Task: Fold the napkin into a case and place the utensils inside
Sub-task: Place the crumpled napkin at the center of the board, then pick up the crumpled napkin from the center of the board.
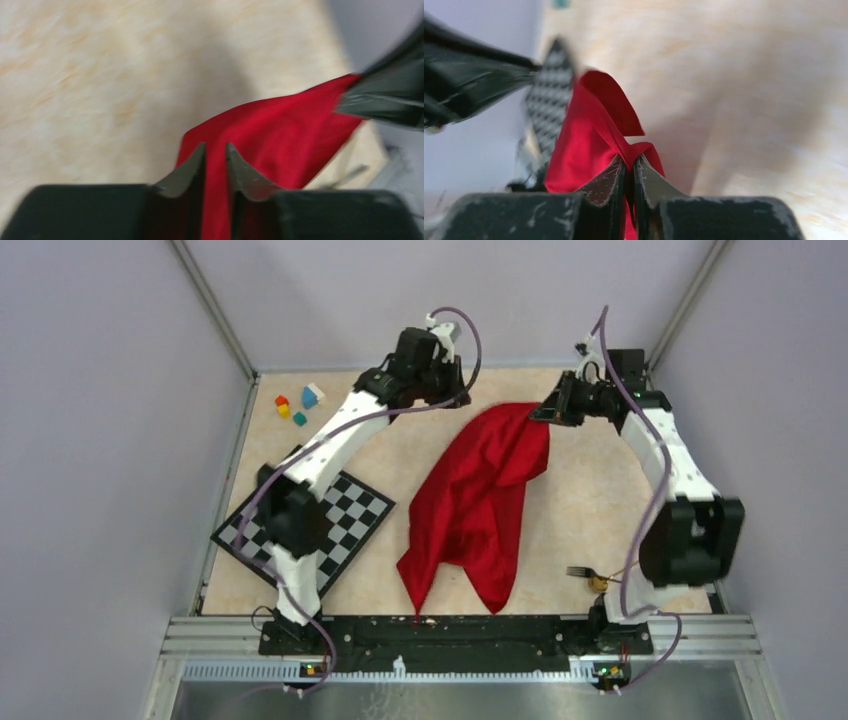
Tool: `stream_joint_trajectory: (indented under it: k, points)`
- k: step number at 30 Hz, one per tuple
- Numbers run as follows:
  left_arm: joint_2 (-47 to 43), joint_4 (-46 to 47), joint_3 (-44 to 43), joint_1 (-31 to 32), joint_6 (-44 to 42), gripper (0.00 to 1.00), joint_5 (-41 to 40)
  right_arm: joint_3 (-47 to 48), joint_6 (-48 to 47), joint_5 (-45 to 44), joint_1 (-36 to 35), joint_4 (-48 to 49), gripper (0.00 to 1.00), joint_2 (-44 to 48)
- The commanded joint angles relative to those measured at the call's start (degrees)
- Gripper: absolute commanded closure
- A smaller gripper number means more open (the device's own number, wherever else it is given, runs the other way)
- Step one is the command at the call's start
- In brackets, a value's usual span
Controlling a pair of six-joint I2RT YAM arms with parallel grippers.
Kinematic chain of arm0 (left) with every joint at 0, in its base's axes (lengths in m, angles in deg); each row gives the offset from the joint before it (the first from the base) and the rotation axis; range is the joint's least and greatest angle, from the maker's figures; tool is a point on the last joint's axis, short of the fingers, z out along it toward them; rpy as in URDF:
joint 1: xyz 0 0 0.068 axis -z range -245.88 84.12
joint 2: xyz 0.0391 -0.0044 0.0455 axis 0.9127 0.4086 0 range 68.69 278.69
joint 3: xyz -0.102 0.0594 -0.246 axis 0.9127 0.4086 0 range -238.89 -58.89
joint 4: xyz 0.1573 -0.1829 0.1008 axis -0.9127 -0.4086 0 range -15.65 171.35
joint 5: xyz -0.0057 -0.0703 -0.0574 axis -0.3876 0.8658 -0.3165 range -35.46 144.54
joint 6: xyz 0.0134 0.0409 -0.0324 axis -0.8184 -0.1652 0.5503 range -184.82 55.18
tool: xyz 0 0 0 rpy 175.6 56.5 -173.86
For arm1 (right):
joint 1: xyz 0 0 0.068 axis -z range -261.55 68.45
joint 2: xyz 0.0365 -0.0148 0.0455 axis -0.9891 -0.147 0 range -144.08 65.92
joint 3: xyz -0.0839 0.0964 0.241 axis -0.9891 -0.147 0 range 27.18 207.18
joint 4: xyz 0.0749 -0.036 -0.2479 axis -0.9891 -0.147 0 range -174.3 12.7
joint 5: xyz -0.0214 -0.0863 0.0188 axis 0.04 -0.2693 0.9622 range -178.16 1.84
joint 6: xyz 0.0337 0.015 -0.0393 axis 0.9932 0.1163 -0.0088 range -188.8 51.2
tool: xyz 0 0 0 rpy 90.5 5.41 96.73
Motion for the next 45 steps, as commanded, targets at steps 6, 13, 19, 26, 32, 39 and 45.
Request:
stream_joint_trajectory:
  k: [6, 13, 19, 26, 32, 39, 45]
  points:
    - [21.5, -21.4, -25.0, -9.8, -5.5, 0.34, -9.3, 28.4, -15.2, -47.9, 1.7, -23.3, 0.38, -33.1]
    - [-1.3, 7.6, 19.8, -9.7, -1.5, 0.01, 3.8, 11.7, -6.9, -44.5, -3.5, -16.0, 0.38, -20.0]
    - [3.3, 12.7, 23.6, -8.5, 1.7, 0.01, 4.1, -10.2, 3.9, -36.5, -0.8, 1.0, 0.36, -7.7]
    - [12.2, 17.2, 17.6, -8.5, -0.6, 0.01, -0.5, -24.0, 12.6, -20.0, 10.8, 17.0, 0.35, -6.8]
    - [20.6, 15.1, 11.7, -8.5, 0.0, 0.03, -1.7, -25.7, 13.0, -16.3, 12.2, 20.7, 0.36, -11.9]
    - [25.5, 15.4, 9.9, -8.5, -0.1, 0.12, -1.2, -28.0, 16.5, -16.4, 12.2, 26.6, 0.38, -15.8]
    - [28.8, 15.1, 6.7, -8.6, -0.9, 0.36, -1.1, -28.3, 18.4, -17.5, 11.5, 30.7, 0.38, -19.0]
